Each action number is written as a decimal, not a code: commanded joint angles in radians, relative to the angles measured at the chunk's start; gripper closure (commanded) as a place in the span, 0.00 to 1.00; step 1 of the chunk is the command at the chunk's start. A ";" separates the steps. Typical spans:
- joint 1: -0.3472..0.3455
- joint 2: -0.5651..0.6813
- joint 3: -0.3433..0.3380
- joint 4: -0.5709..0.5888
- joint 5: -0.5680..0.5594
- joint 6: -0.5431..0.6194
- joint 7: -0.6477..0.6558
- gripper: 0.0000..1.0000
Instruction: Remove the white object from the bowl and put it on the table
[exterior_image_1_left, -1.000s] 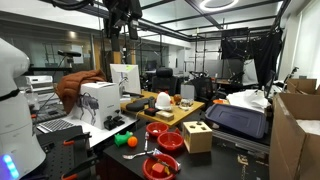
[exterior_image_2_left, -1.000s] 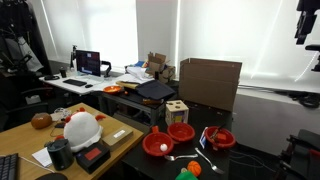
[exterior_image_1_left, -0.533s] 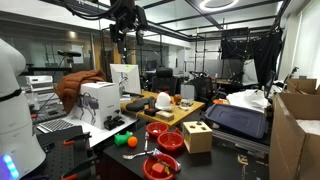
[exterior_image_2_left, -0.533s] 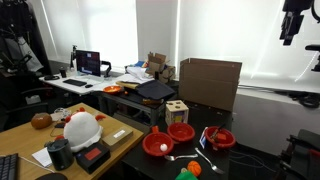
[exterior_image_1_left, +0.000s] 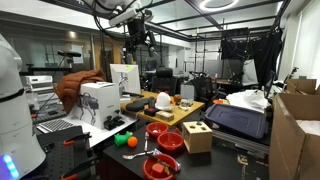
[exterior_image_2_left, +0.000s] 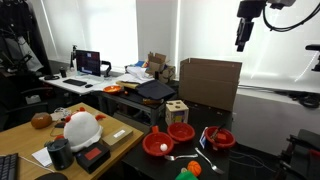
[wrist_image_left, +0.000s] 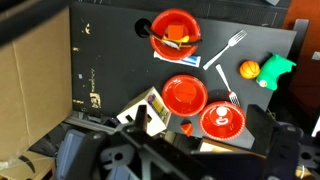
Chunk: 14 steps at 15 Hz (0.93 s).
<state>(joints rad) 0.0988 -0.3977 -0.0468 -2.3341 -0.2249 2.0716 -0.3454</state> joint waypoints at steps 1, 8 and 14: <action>0.014 0.196 0.062 0.137 0.036 0.055 0.065 0.00; 0.033 0.471 0.158 0.326 0.064 0.102 0.169 0.00; 0.066 0.661 0.179 0.486 0.016 0.122 0.253 0.00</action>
<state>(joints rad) 0.1483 0.1725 0.1300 -1.9417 -0.1780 2.1885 -0.1470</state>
